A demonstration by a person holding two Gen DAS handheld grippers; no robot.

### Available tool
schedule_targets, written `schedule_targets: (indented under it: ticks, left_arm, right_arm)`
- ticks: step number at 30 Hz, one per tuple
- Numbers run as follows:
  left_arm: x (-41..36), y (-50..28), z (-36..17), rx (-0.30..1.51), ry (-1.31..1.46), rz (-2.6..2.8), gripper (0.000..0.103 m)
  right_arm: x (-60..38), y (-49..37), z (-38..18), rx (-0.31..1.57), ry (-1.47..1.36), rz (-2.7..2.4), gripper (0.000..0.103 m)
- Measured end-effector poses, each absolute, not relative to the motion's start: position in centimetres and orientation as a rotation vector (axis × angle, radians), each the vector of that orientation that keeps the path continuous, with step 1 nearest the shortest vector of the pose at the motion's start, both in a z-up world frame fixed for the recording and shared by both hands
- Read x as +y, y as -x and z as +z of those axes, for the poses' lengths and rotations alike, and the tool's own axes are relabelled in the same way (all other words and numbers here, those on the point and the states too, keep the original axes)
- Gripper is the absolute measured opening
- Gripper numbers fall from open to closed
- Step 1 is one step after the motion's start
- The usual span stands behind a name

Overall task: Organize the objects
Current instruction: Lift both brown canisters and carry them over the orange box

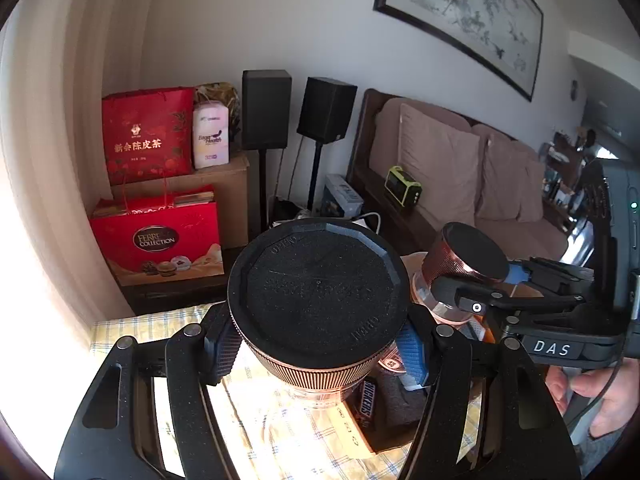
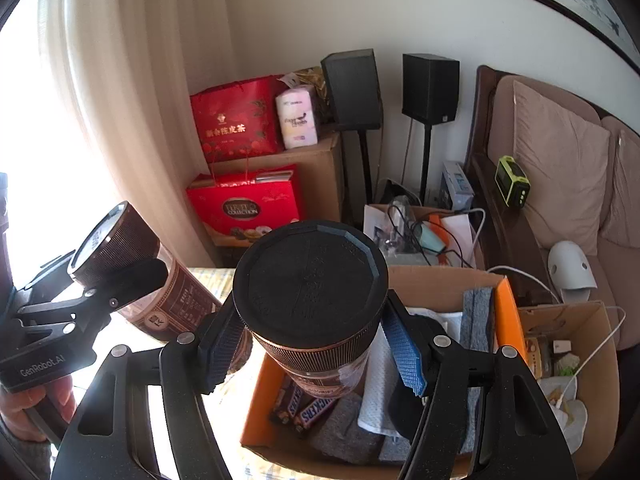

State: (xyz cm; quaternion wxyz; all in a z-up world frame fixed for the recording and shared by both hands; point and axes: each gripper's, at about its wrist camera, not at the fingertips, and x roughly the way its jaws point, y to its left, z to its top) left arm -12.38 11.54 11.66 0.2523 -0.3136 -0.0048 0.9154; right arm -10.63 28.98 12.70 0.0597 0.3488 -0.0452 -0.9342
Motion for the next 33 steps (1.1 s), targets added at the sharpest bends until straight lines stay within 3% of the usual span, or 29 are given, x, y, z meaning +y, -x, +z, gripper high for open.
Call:
schedule_targets:
  ticks: [12, 20, 33]
  left_arm:
    - [17.3, 11.7, 9.3, 0.104, 0.974, 2.349, 0.062]
    - [20.0, 10.7, 9.1, 0.189, 1.027, 2.267, 0.062]
    - [20.8, 13.0, 5.5, 0.149, 1.194, 2.187, 0.062]
  right_arm:
    - [33.2, 10.2, 8.2, -0.230, -1.283, -2.719, 0.068]
    - [33.7, 9.8, 8.7, -0.240, -1.290, -2.694, 0.068]
    - [35.2, 11.6, 7.0, -0.341, -1.382, -2.620, 0.068]
